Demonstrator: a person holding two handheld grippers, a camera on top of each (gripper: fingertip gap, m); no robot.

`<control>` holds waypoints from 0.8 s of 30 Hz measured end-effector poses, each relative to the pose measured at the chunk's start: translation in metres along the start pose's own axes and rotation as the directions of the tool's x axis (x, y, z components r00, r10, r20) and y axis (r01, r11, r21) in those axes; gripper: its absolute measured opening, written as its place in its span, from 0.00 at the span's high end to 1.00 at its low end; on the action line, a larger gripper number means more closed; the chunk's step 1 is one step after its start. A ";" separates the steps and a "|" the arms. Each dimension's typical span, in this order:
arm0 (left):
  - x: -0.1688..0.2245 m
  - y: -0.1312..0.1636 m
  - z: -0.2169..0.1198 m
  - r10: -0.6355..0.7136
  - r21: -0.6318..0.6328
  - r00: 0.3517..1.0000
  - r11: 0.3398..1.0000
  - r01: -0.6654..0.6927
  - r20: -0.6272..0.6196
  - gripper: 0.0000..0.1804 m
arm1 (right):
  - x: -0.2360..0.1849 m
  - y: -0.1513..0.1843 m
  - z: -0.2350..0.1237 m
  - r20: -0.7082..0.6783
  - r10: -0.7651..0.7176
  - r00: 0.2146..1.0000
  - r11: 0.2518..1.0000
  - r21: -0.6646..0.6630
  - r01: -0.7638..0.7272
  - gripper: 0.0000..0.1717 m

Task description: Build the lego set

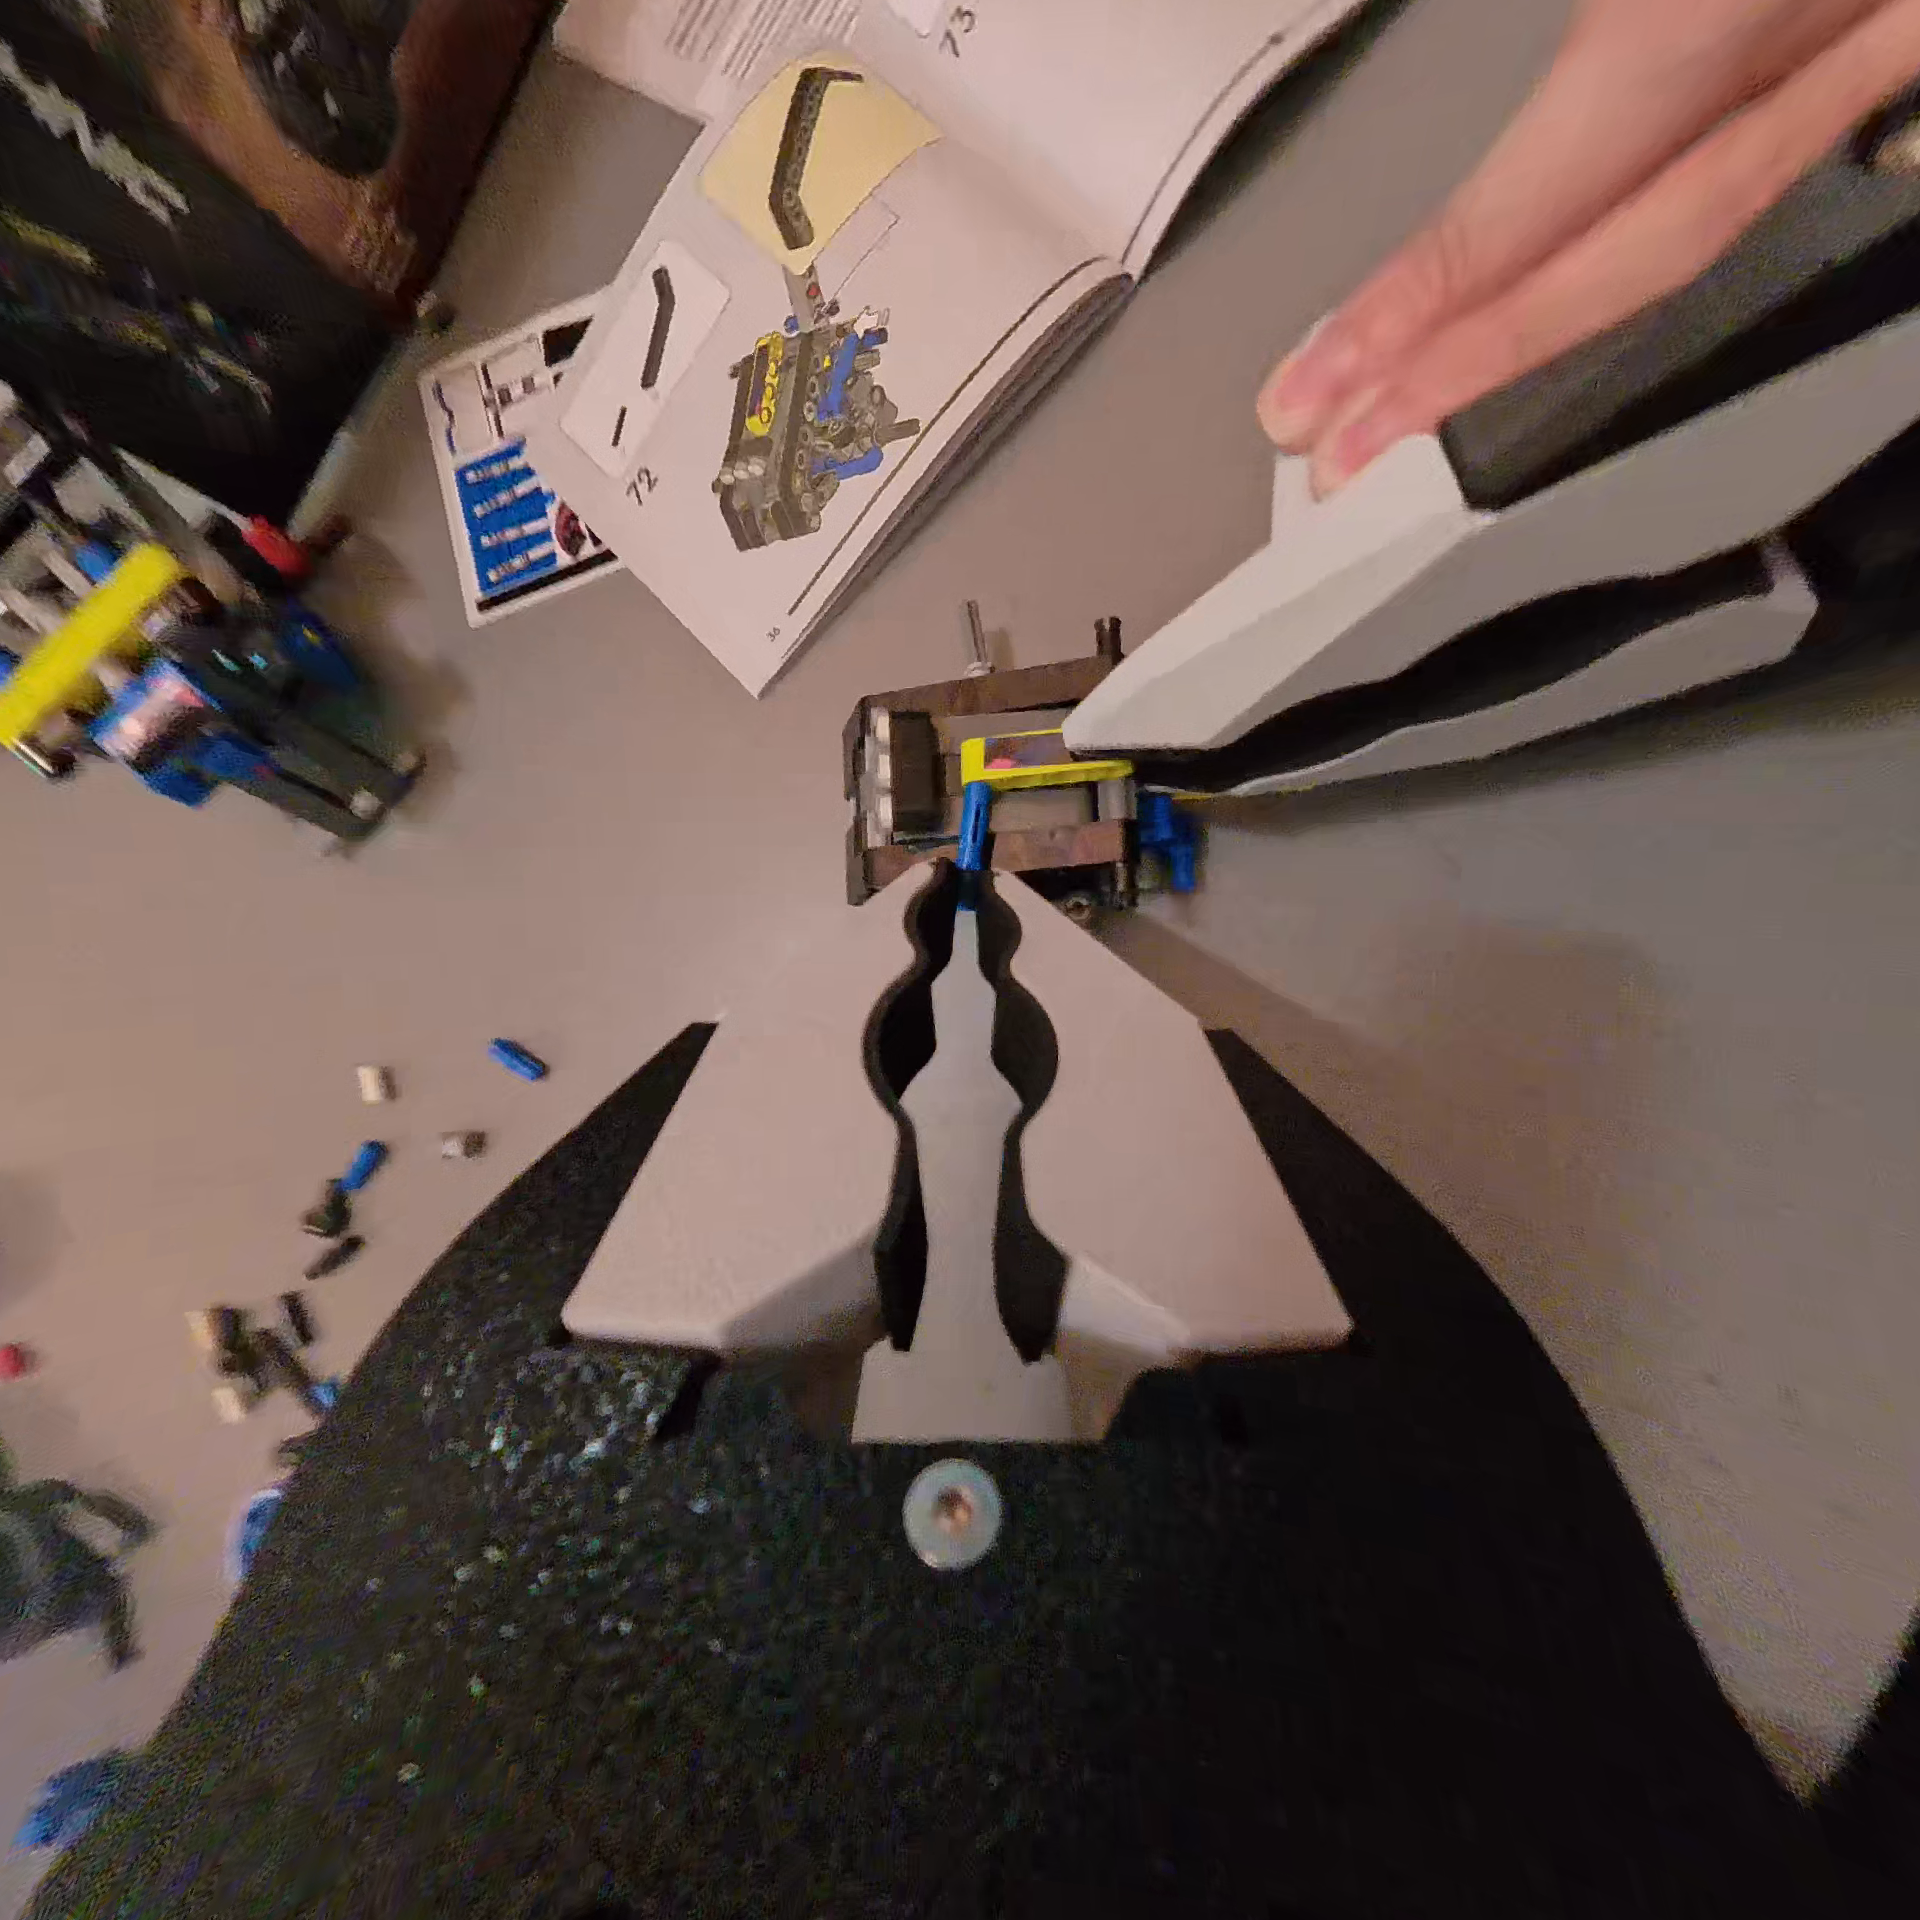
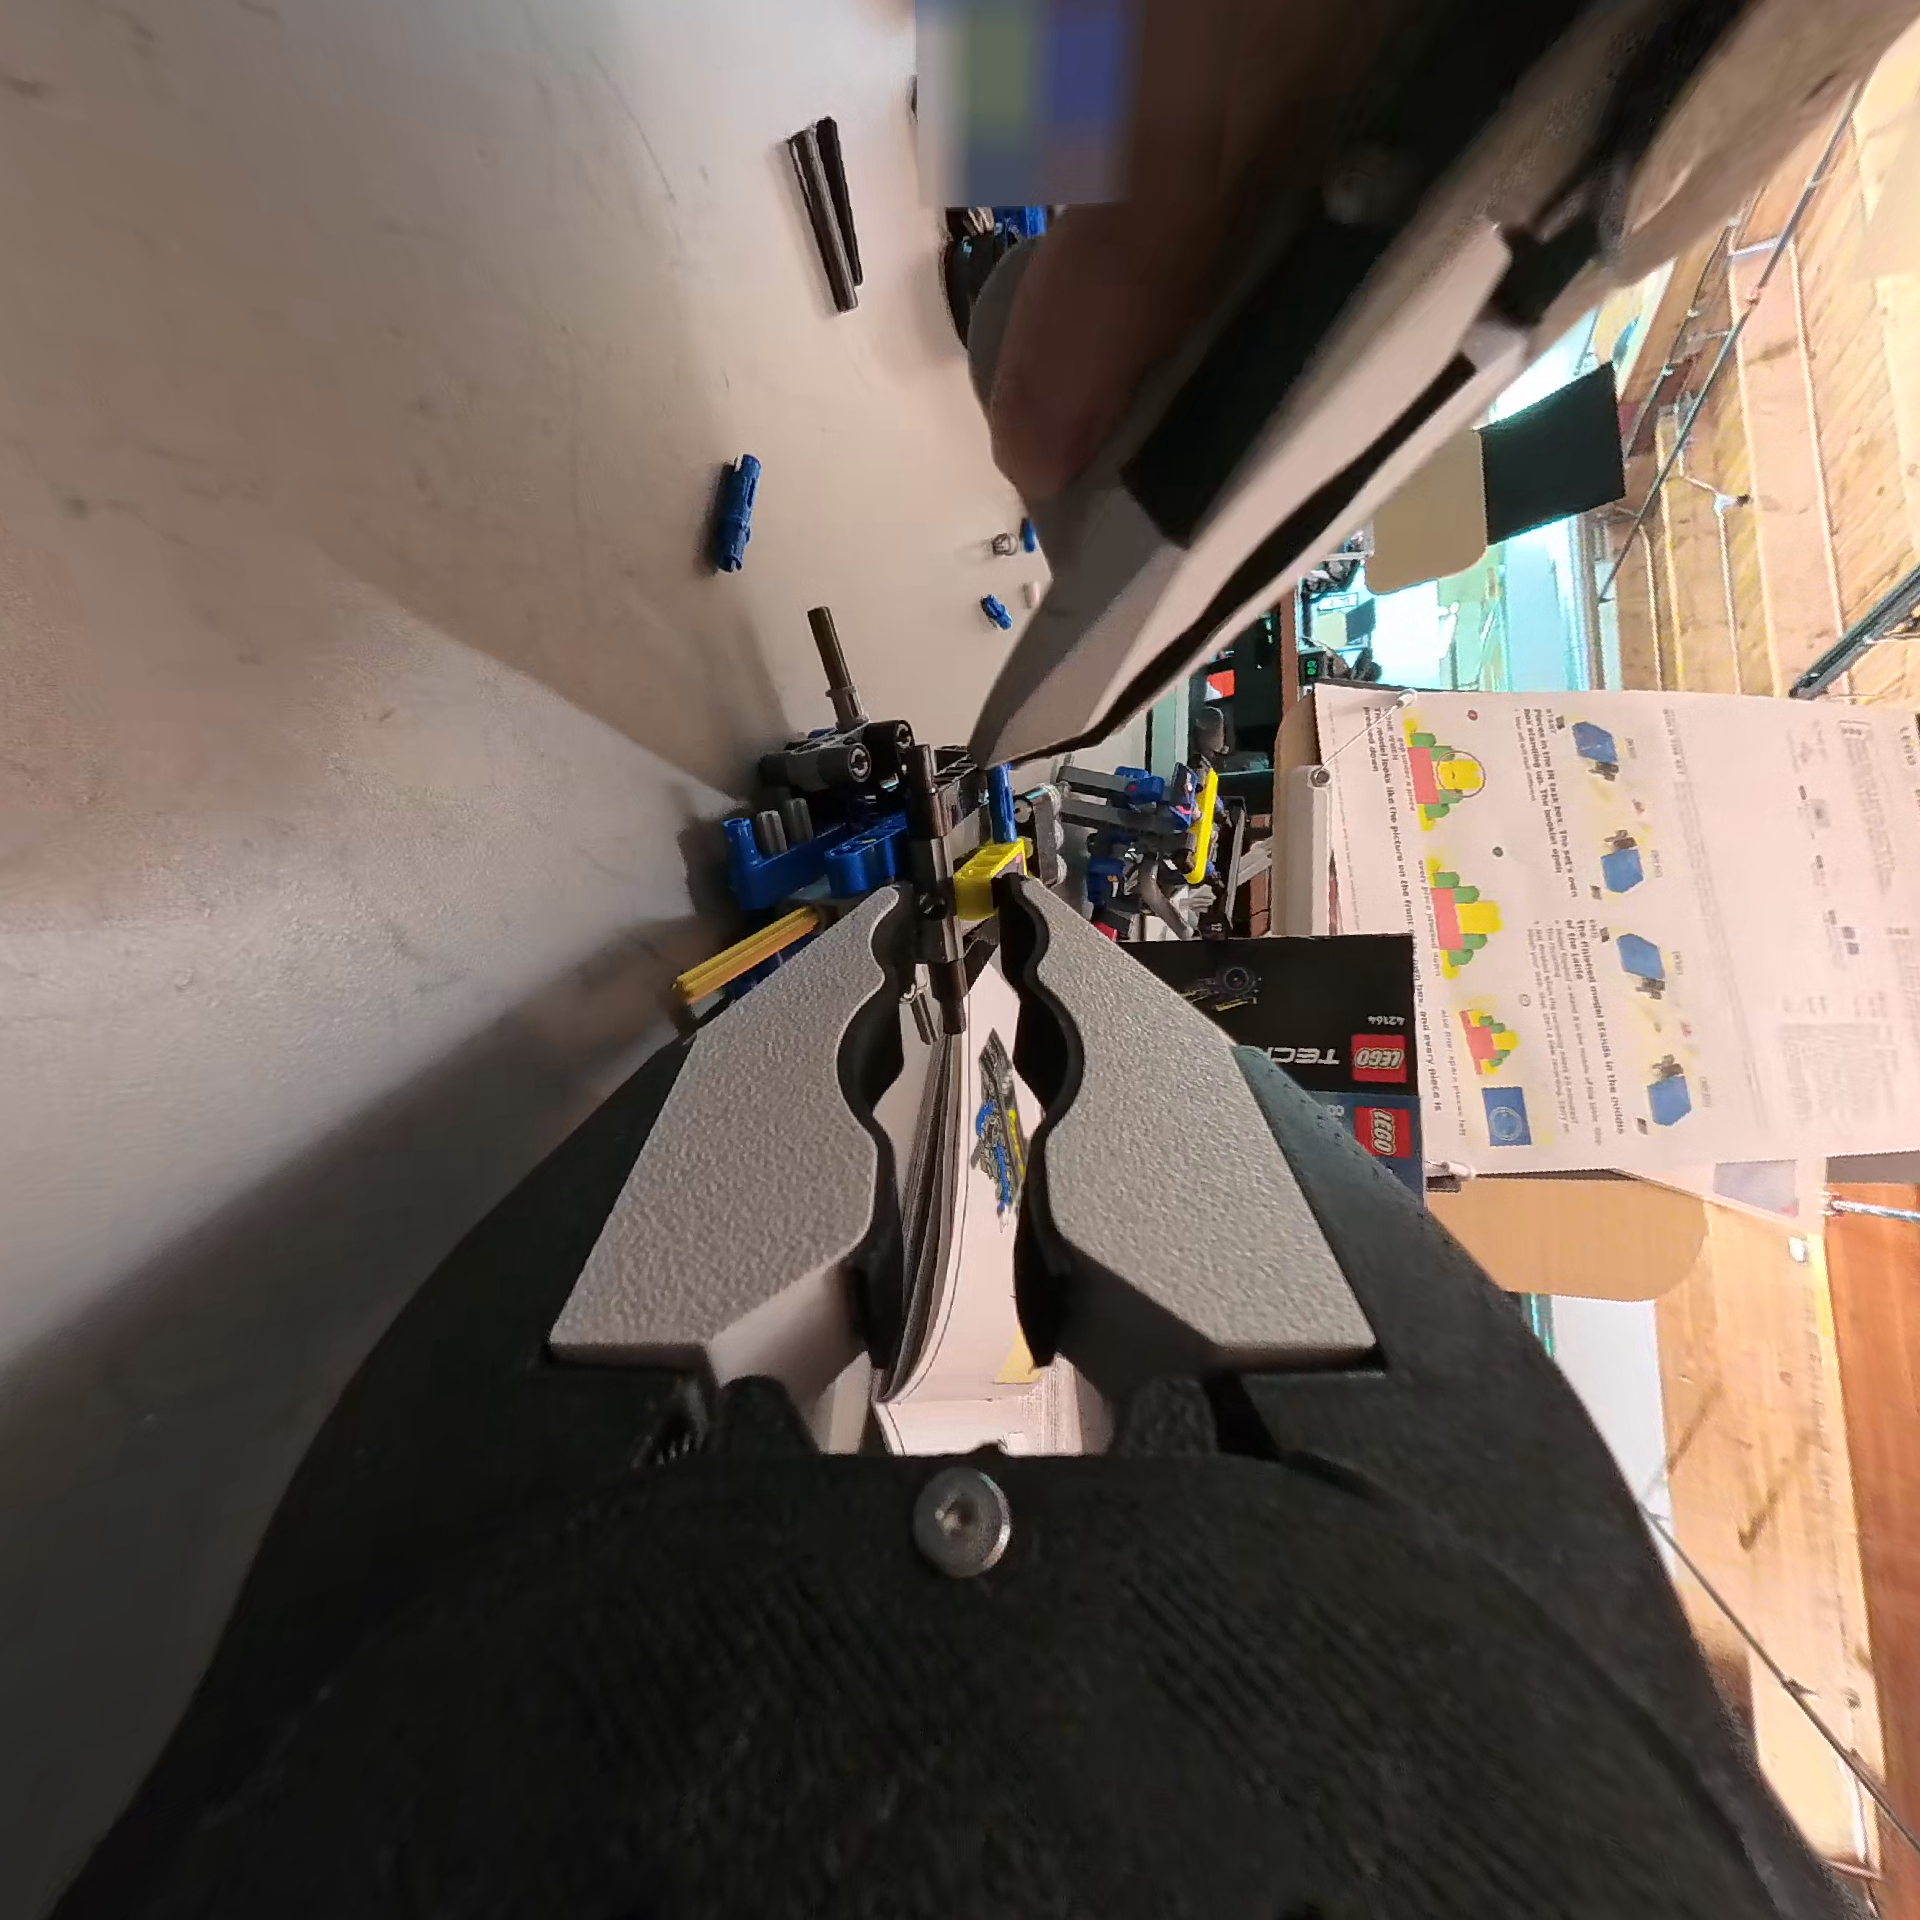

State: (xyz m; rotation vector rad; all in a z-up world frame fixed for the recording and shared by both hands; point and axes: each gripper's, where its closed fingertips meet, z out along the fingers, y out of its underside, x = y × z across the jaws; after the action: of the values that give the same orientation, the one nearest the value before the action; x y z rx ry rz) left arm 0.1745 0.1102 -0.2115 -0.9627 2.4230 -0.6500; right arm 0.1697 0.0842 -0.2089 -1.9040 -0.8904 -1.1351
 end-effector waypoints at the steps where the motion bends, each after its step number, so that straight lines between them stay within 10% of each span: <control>1: 0.000 -0.001 -0.001 0.073 -0.009 0.997 0.997 -0.072 0.031 1.00 | 0.000 0.000 0.000 0.002 0.001 1.000 1.000 -0.001 -0.001 0.92; 12: -0.001 0.000 0.002 -0.076 0.016 0.997 0.997 0.077 -0.022 1.00 | 0.005 -0.003 -0.012 0.151 0.257 0.954 0.961 0.065 -0.269 0.82; 14: -0.002 0.002 0.004 -0.081 0.005 0.997 0.997 0.082 -0.018 1.00 | 0.012 0.001 -0.021 0.237 0.467 0.852 0.874 0.022 -0.486 0.79; 19: 0.000 -0.001 0.005 -0.130 0.024 0.991 0.991 0.130 -0.026 1.00 | 0.034 -0.002 -0.015 0.262 0.894 0.364 0.392 -0.063 -0.918 0.80; 24: 0.001 -0.004 0.008 -0.150 0.041 0.988 0.988 0.151 -0.028 1.00 | 0.013 0.013 0.005 0.118 0.924 0.363 0.379 -0.174 -0.909 0.84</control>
State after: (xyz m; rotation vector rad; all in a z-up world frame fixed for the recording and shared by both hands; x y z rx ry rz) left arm 0.1801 0.1048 -0.2156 -1.1341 2.3638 -0.7669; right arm 0.1879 0.0842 -0.2015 -2.0971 0.2618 -0.2462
